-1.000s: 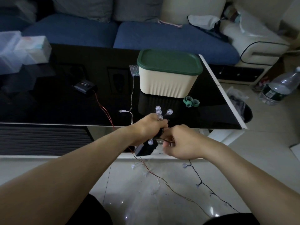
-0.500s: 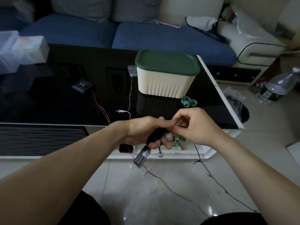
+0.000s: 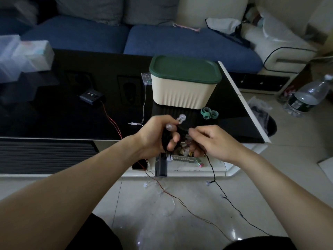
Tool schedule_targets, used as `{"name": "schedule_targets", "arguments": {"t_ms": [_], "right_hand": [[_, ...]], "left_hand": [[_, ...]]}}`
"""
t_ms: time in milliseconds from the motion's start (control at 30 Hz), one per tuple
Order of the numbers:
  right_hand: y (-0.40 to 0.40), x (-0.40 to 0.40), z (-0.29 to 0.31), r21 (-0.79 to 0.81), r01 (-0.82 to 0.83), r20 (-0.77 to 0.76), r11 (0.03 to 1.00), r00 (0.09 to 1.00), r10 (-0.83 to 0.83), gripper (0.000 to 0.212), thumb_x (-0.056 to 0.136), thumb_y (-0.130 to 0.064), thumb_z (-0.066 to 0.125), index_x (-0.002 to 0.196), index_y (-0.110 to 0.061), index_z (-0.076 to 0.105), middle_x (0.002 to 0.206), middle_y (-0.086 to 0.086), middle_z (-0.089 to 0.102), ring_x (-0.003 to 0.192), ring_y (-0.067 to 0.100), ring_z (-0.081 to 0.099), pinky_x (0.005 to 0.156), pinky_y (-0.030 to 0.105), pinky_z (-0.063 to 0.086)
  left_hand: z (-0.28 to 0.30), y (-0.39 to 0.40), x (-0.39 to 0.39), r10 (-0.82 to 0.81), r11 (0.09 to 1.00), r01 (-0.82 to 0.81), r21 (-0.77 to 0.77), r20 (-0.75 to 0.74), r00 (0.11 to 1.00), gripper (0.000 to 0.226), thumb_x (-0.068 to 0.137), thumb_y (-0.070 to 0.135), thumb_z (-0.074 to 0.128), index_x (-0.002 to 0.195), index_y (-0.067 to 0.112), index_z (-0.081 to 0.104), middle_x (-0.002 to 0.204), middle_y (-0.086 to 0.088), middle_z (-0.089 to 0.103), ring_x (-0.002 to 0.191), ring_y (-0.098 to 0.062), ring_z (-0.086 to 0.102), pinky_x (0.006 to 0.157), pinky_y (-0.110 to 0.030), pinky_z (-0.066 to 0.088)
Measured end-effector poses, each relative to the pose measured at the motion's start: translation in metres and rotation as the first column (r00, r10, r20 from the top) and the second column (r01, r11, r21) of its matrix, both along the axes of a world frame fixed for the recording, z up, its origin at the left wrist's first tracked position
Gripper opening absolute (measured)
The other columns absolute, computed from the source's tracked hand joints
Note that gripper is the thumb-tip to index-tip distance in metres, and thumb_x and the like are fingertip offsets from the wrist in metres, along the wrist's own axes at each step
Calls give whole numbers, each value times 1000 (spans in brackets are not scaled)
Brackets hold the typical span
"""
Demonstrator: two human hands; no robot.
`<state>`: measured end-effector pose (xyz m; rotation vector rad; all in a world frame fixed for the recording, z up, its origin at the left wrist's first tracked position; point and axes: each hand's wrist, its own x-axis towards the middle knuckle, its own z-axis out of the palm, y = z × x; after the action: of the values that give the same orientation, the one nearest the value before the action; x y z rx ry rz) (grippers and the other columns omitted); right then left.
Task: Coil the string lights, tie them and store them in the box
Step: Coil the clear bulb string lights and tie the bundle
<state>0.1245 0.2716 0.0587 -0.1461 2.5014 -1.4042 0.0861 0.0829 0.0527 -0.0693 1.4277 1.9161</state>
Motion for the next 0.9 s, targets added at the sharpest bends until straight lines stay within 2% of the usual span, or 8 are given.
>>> {"name": "schedule_targets", "arguments": {"t_ms": [167, 233, 333, 500, 600, 733, 833, 900], "right_hand": [[0, -5, -2, 134, -9, -53, 991, 998, 16, 19, 99, -33, 61, 88, -21, 70, 82, 5, 73, 82, 25, 71, 84, 48, 55], [1, -7, -3, 218, 68, -136, 974, 990, -38, 18, 98, -33, 62, 85, -24, 70, 77, 1, 73, 76, 16, 70, 77, 42, 56], [6, -9, -1, 136, 188, -247, 973, 957, -151, 18, 97, -30, 65, 81, -25, 71, 61, -5, 66, 57, 6, 62, 62, 27, 51], [-4, -3, -8, 226, 13, -165, 974, 986, 25, 12, 94, -28, 68, 83, -30, 69, 68, -13, 68, 60, 0, 62, 59, 15, 43], [-15, -1, -13, 298, -27, -144, 954, 987, 73, 11, 94, -28, 66, 84, -24, 66, 75, -7, 67, 65, 4, 59, 58, 23, 44], [-26, 4, -12, 244, -104, -62, 964, 991, 122, 11, 97, -21, 62, 108, -20, 62, 72, -1, 67, 57, 1, 62, 55, 18, 45], [-31, 8, -12, 307, -167, -40, 937, 981, 188, 16, 99, -18, 55, 115, -24, 58, 69, 2, 67, 50, 2, 62, 49, 18, 45], [-32, 9, -12, 427, -211, -62, 880, 963, 261, 6, 98, -16, 53, 98, -15, 59, 68, 2, 63, 54, 5, 58, 51, 23, 39]], "left_hand": [[4, -2, -4, 147, 980, -155, 124, 72, 987, 34, 91, 31, 51, 61, 19, 40, 65, -10, 64, 51, -20, 59, 53, -26, 37], [1, 0, -3, 86, 993, -88, 73, 29, 996, 41, 94, 30, 50, 56, 20, 41, 74, -12, 69, 55, -20, 63, 55, -26, 36], [-2, 1, -3, 46, 999, -46, 8, -27, 999, 47, 97, 22, 44, 49, 20, 41, 84, -16, 71, 57, -20, 64, 56, -27, 35], [-1, -4, -7, 132, 970, -148, 191, 92, 987, 33, 94, 33, 50, 66, 18, 41, 100, -21, 71, 68, -23, 68, 60, -26, 45], [1, -2, -8, 240, 917, -273, 292, 147, 960, 40, 95, 41, 55, 66, 13, 48, 101, -25, 71, 86, -31, 72, 67, -28, 51], [2, 3, -7, 368, 894, -370, 255, 55, 928, 14, 95, 15, 59, 97, 1, 58, 116, -29, 67, 109, -33, 68, 97, -32, 51], [-6, 4, -7, 372, 923, -363, 130, -52, 927, 19, 88, 1, 64, 103, -11, 64, 111, -26, 70, 104, -29, 70, 97, -32, 53], [-11, 5, -3, 330, 943, -334, 5, -169, 929, 9, 90, 0, 63, 95, -7, 67, 102, -22, 73, 95, -26, 72, 93, -33, 56]]}}
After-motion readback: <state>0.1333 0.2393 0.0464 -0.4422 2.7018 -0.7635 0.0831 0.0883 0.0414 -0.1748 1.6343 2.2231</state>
